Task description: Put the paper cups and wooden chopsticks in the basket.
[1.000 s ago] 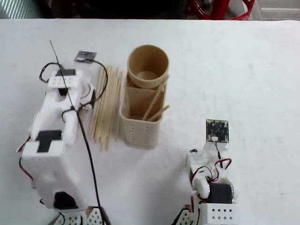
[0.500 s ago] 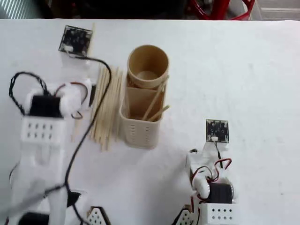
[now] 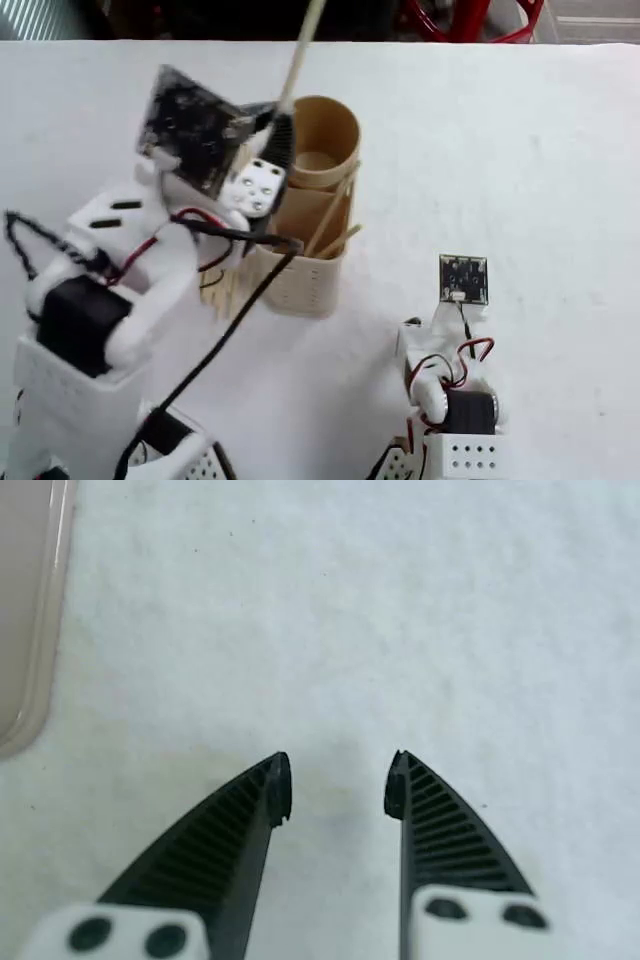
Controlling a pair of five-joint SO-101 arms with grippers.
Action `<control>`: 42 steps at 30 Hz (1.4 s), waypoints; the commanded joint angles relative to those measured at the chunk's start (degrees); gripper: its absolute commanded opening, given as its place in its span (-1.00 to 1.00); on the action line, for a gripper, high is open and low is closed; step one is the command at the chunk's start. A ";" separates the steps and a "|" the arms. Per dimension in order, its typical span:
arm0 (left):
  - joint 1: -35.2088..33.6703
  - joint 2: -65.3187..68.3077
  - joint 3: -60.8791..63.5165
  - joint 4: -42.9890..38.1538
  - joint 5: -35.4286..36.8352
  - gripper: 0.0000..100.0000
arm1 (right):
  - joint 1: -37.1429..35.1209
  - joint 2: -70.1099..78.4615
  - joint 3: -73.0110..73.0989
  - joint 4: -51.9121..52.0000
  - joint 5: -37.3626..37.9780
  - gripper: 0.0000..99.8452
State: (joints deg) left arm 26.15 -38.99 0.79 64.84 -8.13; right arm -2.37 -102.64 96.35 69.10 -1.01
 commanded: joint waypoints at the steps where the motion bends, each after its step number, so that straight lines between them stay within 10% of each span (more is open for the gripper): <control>1: 3.03 2.15 -2.46 -2.11 -0.44 -0.95 | -0.13 -0.40 0.53 0.40 0.44 -0.68; 30: 5.76 4.62 -2.46 0.70 -7.38 -0.81 | -0.13 -0.40 0.53 0.40 0.44 -0.68; 36: -14.02 4.62 -2.55 3.52 -5.10 -0.81 | -0.13 -0.40 0.53 0.40 0.44 -0.68; 42: -41.89 5.23 13.89 -0.97 18.02 -0.81 | -0.22 -0.40 0.53 0.40 0.44 -0.68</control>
State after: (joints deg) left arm -3.74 -34.07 6.07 67.82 0.48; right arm -2.37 -102.64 96.35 69.10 -1.01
